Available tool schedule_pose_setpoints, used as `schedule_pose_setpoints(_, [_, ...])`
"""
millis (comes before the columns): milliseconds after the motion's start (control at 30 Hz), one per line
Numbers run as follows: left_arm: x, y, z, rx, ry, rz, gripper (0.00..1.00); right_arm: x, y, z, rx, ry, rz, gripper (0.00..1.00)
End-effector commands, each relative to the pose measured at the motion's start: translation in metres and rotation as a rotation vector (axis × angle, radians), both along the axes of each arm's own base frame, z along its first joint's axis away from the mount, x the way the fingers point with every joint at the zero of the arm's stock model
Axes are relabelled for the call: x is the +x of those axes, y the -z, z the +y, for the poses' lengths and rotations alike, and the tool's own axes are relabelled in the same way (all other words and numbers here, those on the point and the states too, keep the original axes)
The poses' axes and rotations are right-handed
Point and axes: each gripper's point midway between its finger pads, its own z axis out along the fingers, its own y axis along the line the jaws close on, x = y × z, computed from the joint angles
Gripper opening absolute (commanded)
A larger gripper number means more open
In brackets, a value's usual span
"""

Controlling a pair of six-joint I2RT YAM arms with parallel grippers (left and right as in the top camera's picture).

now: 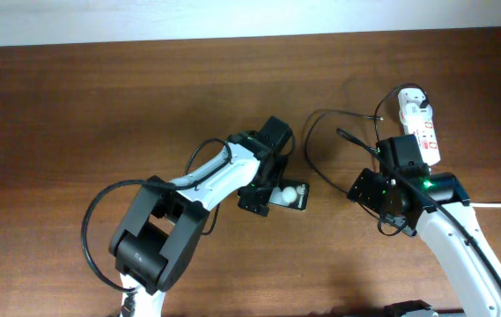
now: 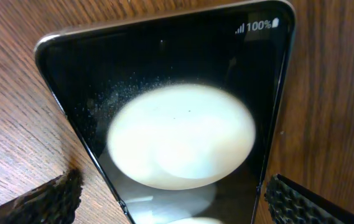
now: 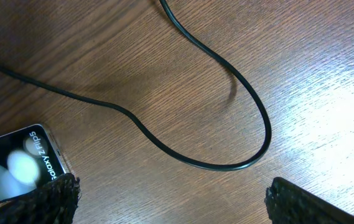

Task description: Plug charger to phone and switch on socket

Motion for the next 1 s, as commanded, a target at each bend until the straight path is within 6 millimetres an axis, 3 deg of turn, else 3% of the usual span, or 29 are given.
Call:
schedule_pose_setpoints(0, [-0.084,0.138,0.095,0.406,0.065,0.269,0.87,0.001,-0.001,-0.005,-0.018,0.013,-0.004,0.99])
schedule_pose_setpoints(133, [-0.086,0.138,0.092,0.388,0.063,0.282,0.76,0.001,-0.001,-0.005,-0.018,0.013,-0.004,0.99])
schedule_pose_setpoints(267, [-0.088,0.136,0.097,0.395,0.117,0.295,0.78,0.001,-0.001,-0.005,-0.018,0.013,-0.004,0.99])
schedule_pose_setpoints(367, [-0.080,0.135,0.112,0.391,0.163,0.311,0.79,0.001,-0.001,-0.005,-0.018,0.013,-0.004,0.99])
schedule_pose_setpoints(567, [-0.025,0.124,0.164,0.287,0.284,0.311,0.91,0.001,-0.001,-0.005,-0.018,0.013,-0.004,0.99])
schedule_pose_setpoints(700, [-0.010,0.105,0.182,0.357,0.273,0.334,0.91,0.001,-0.001,-0.005,-0.018,0.013,-0.004,0.99])
schedule_pose_setpoints(900, [-0.011,0.100,0.160,0.360,0.332,0.321,0.85,0.001,-0.001,-0.005,-0.018,0.013,-0.004,0.99])
schedule_pose_setpoints(967, [-0.018,0.100,0.150,0.340,0.345,0.336,0.99,0.001,-0.001,-0.005,-0.018,0.013,-0.004,0.99])
